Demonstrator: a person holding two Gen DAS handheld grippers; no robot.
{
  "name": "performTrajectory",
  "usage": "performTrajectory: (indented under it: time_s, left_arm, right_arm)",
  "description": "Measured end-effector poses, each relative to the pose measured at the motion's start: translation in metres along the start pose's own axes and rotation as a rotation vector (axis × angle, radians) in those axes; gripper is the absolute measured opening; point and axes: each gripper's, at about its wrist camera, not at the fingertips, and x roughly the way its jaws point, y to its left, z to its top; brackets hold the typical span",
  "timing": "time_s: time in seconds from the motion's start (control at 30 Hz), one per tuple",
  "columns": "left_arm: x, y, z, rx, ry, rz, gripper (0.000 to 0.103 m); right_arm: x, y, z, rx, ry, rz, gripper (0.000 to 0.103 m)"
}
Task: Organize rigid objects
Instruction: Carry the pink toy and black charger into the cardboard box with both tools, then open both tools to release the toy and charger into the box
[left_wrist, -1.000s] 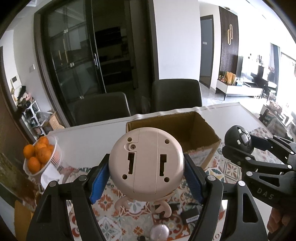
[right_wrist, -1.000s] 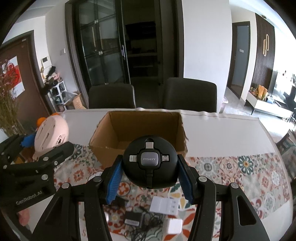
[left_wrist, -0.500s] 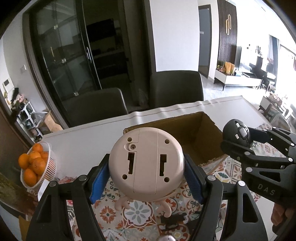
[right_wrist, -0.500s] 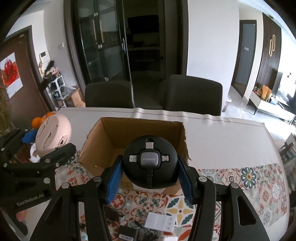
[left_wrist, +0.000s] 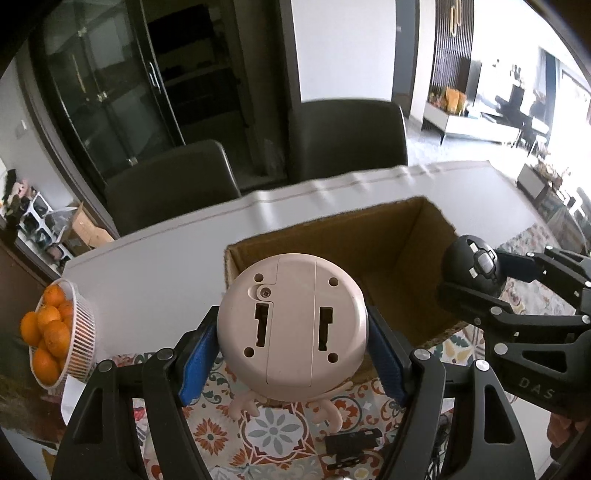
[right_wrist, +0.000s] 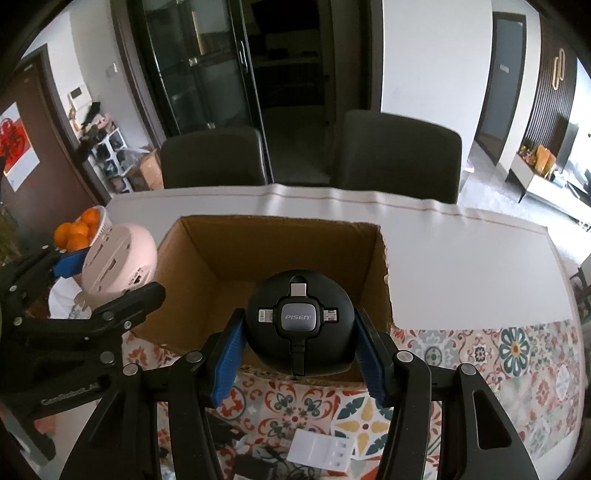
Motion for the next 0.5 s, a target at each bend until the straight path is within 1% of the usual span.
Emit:
performTrajectory:
  time_s: [0.1, 0.27, 0.4, 0.47, 0.5]
  left_arm:
    - [0.012, 0.000, 0.003, -0.005, 0.036, -0.004, 0.074]
    - [0.024, -0.001, 0.003, -0.009, 0.078, 0.005, 0.074]
    - [0.031, -0.001, 0.003, -0.020, 0.101, 0.003, 0.074]
    - [0.029, -0.001, 0.004, -0.026, 0.091, 0.008, 0.077]
    - [0.027, 0.000, 0.004, -0.029, 0.085, 0.012, 0.081]
  right_arm:
    - [0.013, -0.004, 0.001, 0.001, 0.035, -0.008, 0.056]
    - [0.033, -0.011, 0.001, 0.018, 0.100, 0.008, 0.056]
    - [0.040, -0.015, 0.000, 0.024, 0.117, 0.009, 0.056]
    - [0.040, -0.013, 0.000, 0.014, 0.110, 0.004, 0.057]
    - [0.038, -0.013, 0.001, 0.012, 0.101, 0.002, 0.059]
